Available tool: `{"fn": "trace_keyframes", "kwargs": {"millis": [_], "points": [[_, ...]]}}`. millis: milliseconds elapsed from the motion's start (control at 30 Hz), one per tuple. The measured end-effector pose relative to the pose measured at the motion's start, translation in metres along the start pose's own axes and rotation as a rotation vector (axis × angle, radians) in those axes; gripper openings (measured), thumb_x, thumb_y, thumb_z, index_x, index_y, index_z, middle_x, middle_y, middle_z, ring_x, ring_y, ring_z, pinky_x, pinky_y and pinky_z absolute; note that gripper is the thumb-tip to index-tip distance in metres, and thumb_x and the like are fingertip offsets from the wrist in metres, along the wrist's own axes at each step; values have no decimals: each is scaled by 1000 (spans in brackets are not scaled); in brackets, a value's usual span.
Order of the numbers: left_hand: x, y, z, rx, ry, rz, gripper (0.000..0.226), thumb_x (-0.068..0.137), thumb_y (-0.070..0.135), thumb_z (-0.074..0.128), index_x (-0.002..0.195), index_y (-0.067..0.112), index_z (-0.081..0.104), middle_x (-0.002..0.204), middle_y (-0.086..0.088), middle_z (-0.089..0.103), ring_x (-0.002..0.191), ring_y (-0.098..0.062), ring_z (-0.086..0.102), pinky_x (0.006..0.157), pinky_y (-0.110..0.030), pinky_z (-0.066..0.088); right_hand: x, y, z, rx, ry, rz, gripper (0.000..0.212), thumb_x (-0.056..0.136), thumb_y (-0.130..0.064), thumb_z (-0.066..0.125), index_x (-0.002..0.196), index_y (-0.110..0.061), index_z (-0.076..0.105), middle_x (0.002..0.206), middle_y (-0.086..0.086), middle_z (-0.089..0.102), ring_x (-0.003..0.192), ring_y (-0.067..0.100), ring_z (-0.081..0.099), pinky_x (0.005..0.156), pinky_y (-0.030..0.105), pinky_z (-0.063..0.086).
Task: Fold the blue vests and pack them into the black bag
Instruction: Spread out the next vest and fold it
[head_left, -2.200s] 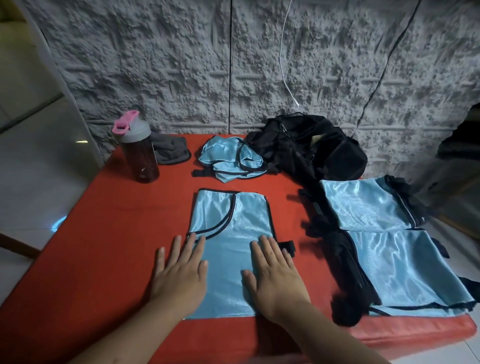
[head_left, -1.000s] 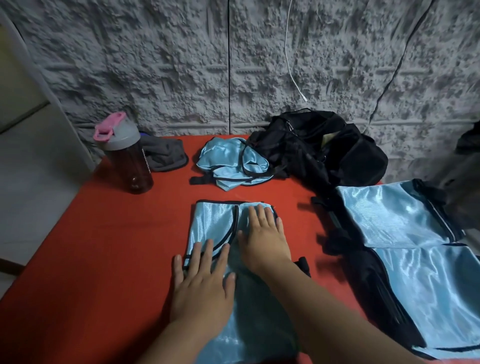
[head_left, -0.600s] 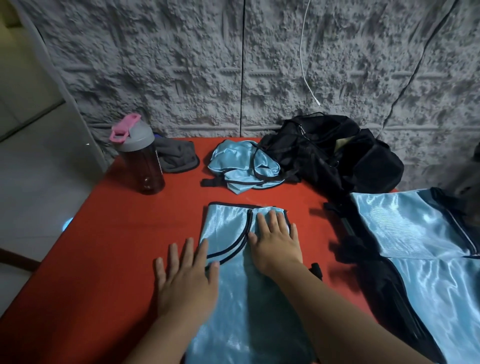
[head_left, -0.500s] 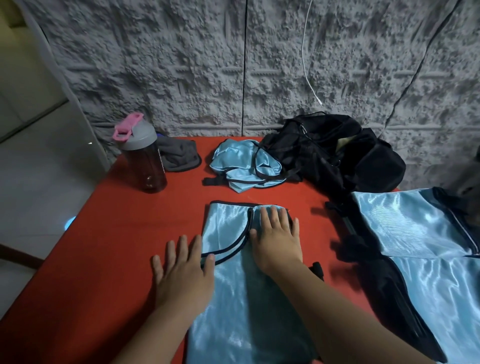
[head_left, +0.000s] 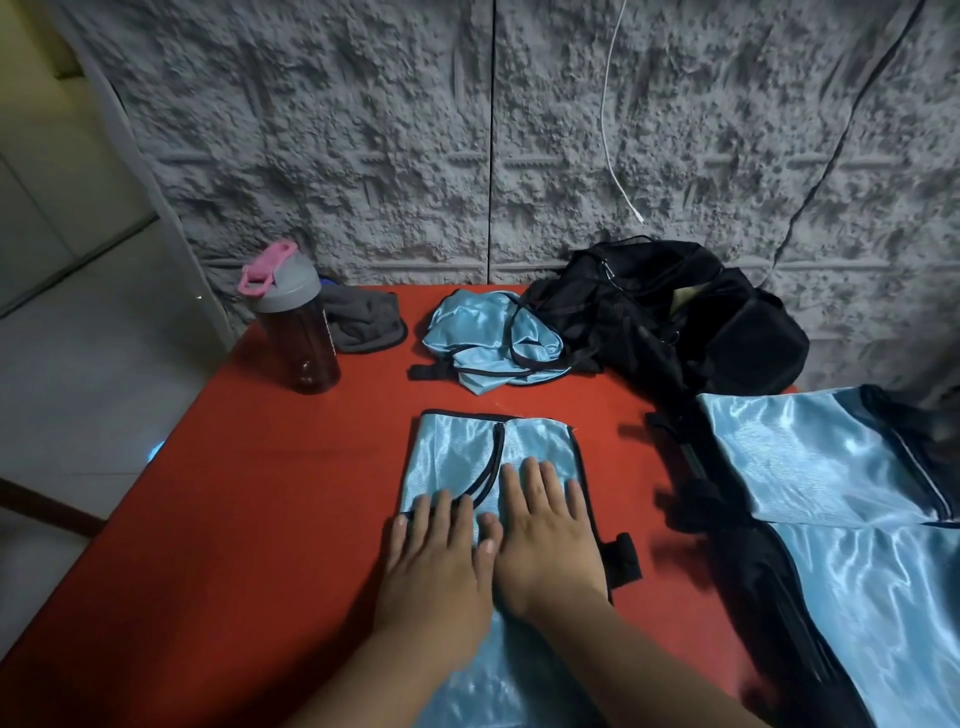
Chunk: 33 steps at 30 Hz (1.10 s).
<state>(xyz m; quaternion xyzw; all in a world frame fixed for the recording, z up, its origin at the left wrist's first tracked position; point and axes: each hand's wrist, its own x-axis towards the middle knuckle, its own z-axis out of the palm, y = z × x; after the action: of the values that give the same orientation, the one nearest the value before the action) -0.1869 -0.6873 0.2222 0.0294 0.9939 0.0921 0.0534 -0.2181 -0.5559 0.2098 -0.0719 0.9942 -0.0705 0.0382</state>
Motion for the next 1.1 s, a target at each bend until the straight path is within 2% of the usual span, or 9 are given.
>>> {"fn": "trace_keyframes", "kwargs": {"millis": [67,200,300,400,467,600,767,967,1100], "points": [[15,2,-8,-3,9,-28,91,79,55,-19,162,23,1,170,3,-5,155,-18,-14,124,-40,-12,0,1,0,6,-5,-5,70,101,-52,2,160,-17,-14,168,8,-18,152,21,-28,124,51,-10],[54,13,-12,-28,-18,127,60,107,42,14,162,22,-1,169,3,-9,154,-15,-17,124,-39,-13,-2,4,0,-23,-5,-46,75,99,-50,13,160,-16,-15,168,9,-17,152,26,-27,124,54,-9],[84,3,-5,-29,-55,141,59,107,44,12,162,26,-1,169,9,-7,154,-11,-14,125,-42,-10,-1,1,2,18,24,-34,77,98,-55,13,162,-16,-7,167,6,-14,154,23,-22,124,53,-9],[104,-20,-1,44,-43,61,60,105,48,10,161,33,-5,168,14,-12,154,-9,-14,124,-47,-8,0,-1,6,71,84,3,75,100,-56,7,163,-16,2,170,8,-3,156,21,-17,125,52,-5],[108,-35,-3,37,-30,-17,59,103,49,9,159,39,-6,167,17,-14,154,-9,-13,123,-51,-9,-1,0,6,80,73,11,74,100,-57,4,163,-18,0,170,6,-6,155,20,-19,125,51,-5],[110,-61,-8,51,-1,-172,59,101,51,8,157,45,-8,168,15,-8,155,-19,-9,121,-58,-8,-2,-1,3,82,62,6,74,100,-58,3,163,-20,-3,170,5,-9,154,19,-22,125,50,-7],[107,-70,-10,48,-6,-327,57,101,54,7,155,49,-8,168,7,-13,153,-28,-19,118,-62,-13,-2,-2,6,81,67,15,74,99,-59,2,163,-21,-2,170,5,-8,155,19,-20,125,50,-6],[70,-94,-11,-33,18,-361,59,104,48,7,160,34,-6,169,-1,-10,153,-28,-20,121,-58,-12,-2,0,3,76,47,10,75,99,-59,2,163,-20,-2,170,5,-7,155,20,-18,126,50,-6],[28,-102,-15,-66,69,-315,62,105,49,18,161,27,4,170,-5,-2,153,-28,-19,121,-57,-11,-2,1,0,67,27,6,75,99,-60,3,163,-20,1,171,6,-4,156,22,-15,126,50,-4]]}}
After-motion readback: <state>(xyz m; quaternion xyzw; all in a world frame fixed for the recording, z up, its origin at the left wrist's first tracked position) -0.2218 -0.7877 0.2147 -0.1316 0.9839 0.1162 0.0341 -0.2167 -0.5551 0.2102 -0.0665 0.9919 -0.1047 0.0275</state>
